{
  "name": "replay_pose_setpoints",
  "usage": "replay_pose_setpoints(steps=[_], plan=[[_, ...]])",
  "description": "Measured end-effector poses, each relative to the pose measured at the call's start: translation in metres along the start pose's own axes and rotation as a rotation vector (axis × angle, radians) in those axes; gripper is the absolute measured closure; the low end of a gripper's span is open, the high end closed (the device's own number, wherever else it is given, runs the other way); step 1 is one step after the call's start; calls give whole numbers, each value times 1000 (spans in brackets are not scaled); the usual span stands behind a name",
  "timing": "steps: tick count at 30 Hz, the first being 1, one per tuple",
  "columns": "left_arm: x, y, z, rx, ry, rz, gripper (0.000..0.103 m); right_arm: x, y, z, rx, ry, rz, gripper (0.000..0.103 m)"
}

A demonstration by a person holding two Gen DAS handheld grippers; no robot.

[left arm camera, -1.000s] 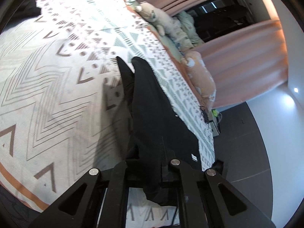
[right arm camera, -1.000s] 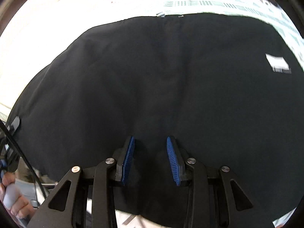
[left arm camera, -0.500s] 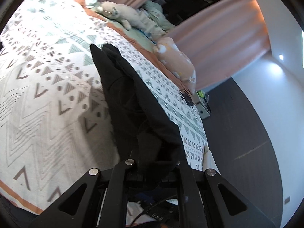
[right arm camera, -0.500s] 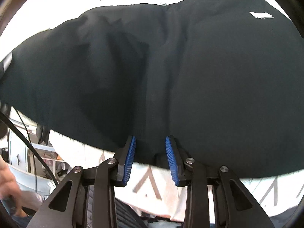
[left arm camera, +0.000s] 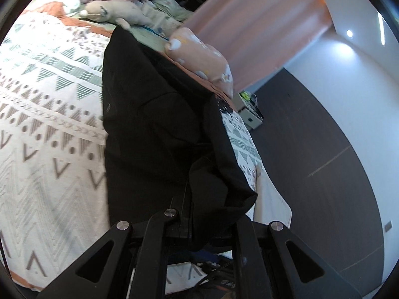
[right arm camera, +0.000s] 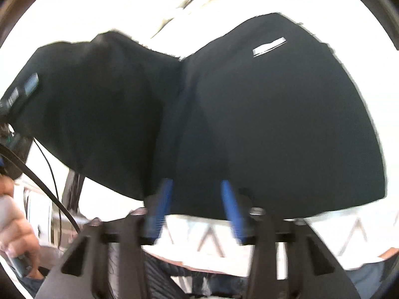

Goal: Fold large clothes

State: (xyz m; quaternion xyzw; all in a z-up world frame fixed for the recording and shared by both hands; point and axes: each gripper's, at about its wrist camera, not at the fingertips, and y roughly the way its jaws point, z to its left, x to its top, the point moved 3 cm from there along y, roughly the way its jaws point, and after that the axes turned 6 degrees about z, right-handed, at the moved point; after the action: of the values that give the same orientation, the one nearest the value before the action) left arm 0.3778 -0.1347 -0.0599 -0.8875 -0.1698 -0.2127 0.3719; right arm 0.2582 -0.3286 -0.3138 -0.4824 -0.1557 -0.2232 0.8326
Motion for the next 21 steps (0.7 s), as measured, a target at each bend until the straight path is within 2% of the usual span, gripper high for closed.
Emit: replay_pose_setpoints(steps=[4, 7, 10, 11, 15, 17, 18, 19, 20, 21], plan=[[-7, 31, -22, -12, 31, 55, 94, -9, -27, -51, -15, 96, -105, 38], [-16, 56, -36, -17, 48, 102, 94, -10, -38, -86, -15, 161, -152, 38], [-28, 80, -48, -21, 67, 147, 94, -18, -45, -120, -24, 211, -185, 38], [-32, 89, -52, -21, 72, 168, 94, -10, -51, -130, -25, 226, -192, 38], [-54, 133, -62, -20, 47, 284, 91, 1, -50, -145, -15, 276, -203, 38], [-67, 155, -61, -27, 10, 364, 83, 10, -56, -149, -1, 279, -219, 37], [-71, 161, -61, -34, 0, 392, 74, 13, -64, -157, -2, 280, -224, 36], [-76, 166, -61, -44, -11, 414, 59, 2, -97, -153, -1, 280, -229, 35], [-78, 168, -62, -67, -18, 422, 49, 9, -113, -148, 5, 278, -237, 31], [-79, 168, -64, -100, -25, 423, 30, 12, -125, -142, 11, 276, -247, 27]])
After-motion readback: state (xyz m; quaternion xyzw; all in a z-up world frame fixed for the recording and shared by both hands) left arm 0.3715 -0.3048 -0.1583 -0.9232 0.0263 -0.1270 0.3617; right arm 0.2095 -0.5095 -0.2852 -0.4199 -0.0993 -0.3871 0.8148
